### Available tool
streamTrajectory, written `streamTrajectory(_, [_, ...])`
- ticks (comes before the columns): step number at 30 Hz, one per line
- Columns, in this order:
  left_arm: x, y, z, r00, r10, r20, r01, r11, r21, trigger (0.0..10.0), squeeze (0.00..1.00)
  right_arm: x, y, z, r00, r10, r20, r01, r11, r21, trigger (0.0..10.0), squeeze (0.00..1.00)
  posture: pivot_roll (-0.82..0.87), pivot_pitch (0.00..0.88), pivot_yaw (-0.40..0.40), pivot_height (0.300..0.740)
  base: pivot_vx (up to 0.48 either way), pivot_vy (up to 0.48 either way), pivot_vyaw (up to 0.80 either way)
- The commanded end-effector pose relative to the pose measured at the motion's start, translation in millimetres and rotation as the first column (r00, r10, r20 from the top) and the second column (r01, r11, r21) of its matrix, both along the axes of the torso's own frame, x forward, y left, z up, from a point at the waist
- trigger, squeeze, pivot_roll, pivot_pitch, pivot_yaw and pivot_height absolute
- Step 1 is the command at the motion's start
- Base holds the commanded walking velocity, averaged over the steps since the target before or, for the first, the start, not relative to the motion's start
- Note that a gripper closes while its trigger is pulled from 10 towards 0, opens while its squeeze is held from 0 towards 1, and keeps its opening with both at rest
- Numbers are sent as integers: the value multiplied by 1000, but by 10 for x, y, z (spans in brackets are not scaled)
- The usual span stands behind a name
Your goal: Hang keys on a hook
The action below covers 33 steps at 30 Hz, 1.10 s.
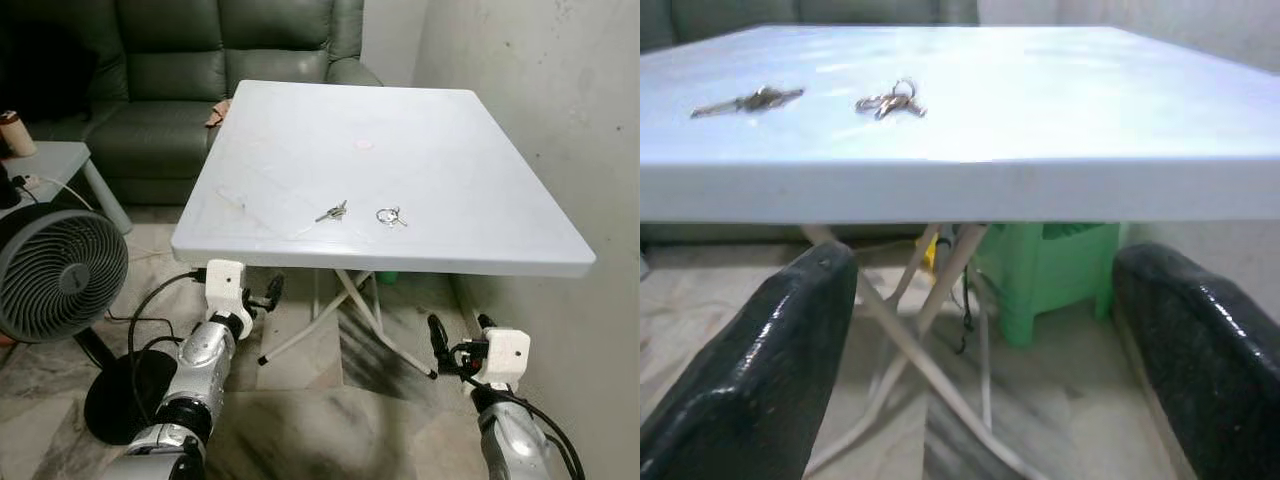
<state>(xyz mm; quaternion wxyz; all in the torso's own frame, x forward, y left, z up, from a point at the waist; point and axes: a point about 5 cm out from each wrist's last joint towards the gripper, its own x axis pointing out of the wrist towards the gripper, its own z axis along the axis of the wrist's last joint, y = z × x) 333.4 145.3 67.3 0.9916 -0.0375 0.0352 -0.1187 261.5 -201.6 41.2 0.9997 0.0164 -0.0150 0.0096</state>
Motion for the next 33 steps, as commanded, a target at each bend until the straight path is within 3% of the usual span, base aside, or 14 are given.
streamTrajectory(1, [-3,49,42,999,16,29,-16,1000,11,10000,0,9,30,54,1000,-1,14,0,1000,14,10000,0,-24,0,14,740,0,0,0])
streamTrajectory(2, [-4,61,68,998,29,50,-30,999,13,10000,0,10,45,87,1000,6,28,-6,1000,7,10000,0,-24,0,14,740,0,0,0])
streamTrajectory(3, [11,111,77,994,103,32,-102,994,-47,10000,0,22,81,132,999,7,40,-7,1000,-2,10000,0,-24,0,14,740,0,0,0])
streamTrajectory(6, [30,155,68,986,165,-18,-165,974,-153,10000,0,32,109,179,999,0,49,0,1000,-6,10000,0,-22,0,13,740,0,0,0])
streamTrajectory(8, [32,135,100,988,153,-2,-152,978,-141,10000,0,38,149,222,998,8,62,-7,1000,-16,10000,0,-22,0,13,740,0,0,0])
streamTrajectory(9, [26,53,199,992,103,69,-98,992,-80,10000,0,45,182,274,997,14,72,-13,1000,-20,10000,0,-22,0,12,740,0,0,0])
streamTrajectory(12, [-9,-43,323,990,65,128,-60,997,-47,10000,0,43,215,360,996,21,84,-19,1000,-19,10000,0,-22,0,12,740,0,0,0])
streamTrajectory(17, [-78,-121,419,990,13,142,-10,1000,-20,10000,0,48,227,460,995,11,94,-11,1000,-3,10000,0,-28,0,15,740,0,0,0])
streamTrajectory(20, [-100,-42,418,994,-16,104,26,996,-86,10000,0,34,226,508,995,3,102,-2,1000,-13,10000,0,-37,0,15,740,0,0,0])
streamTrajectory(21, [-98,60,405,996,-7,88,16,995,-96,10000,0,16,207,541,994,-10,106,11,1000,-5,10000,0,-37,0,15,740,0,0,0])
streamTrajectory(24, [-98,176,418,996,13,86,-7,997,-75,10000,0,-7,187,586,994,-17,106,18,1000,-8,10000,0,-37,0,15,740,0,0,0])
streamTrajectory(33, [-162,222,387,998,8,57,-3,996,-84,10000,0,-46,176,661,994,-9,109,13,999,-31,10000,0,-37,0,6,740,0,0,0])
